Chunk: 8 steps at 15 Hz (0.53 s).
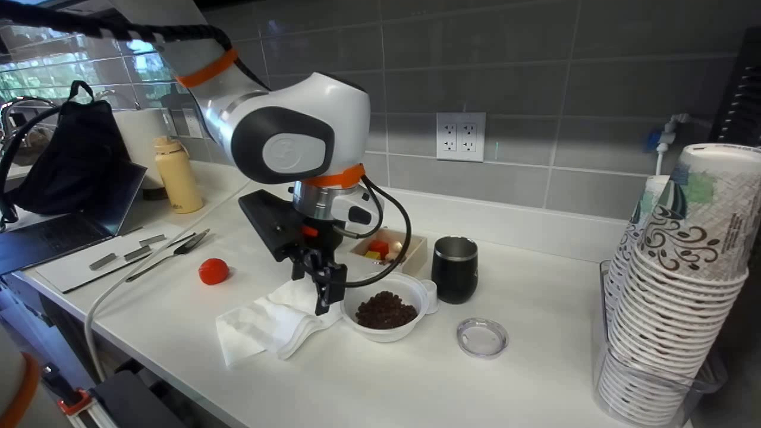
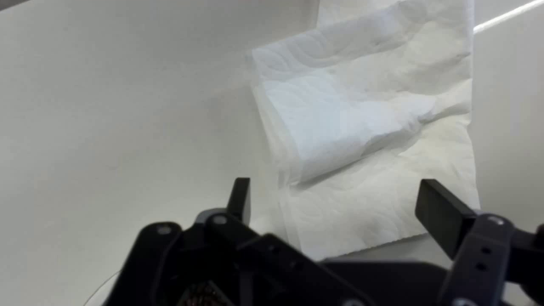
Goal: Flip the napkin over
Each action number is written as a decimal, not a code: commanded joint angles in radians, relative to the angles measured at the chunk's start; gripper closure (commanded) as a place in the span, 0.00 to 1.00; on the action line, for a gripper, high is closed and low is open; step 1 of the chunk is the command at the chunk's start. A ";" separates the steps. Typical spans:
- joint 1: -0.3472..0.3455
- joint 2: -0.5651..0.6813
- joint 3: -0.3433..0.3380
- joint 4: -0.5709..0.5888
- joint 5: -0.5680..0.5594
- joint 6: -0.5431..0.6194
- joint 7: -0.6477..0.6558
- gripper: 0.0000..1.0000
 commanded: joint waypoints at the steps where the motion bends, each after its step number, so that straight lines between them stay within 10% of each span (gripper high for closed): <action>1: 0.022 0.061 0.019 0.001 0.104 0.049 -0.041 0.00; 8: 0.017 0.161 0.060 0.002 0.184 0.101 -0.049 0.00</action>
